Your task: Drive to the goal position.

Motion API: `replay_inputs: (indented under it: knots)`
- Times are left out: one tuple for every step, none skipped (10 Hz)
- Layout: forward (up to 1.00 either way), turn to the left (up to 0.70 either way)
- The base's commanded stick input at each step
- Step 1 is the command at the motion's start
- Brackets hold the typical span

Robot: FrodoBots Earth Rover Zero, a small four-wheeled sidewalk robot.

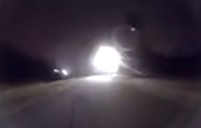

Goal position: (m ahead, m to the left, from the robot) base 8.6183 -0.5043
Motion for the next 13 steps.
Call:
replay_inputs:
  knots:
    - [1.0, 0.0]
    - [1.0, 0.0]
    - [1.0, 0.0]
    - [1.0, 0.0]
    - [1.0, 0.0]
    - [1.0, 0.0]
    - [1.0, 0.0]
    - [1.0, 0.0]
    - [1.0, 0.0]
    - [1.0, 0.01]
    - [1.0, 0.03]
    - [1.0, 0.04]
    - [1.0, 0.05]
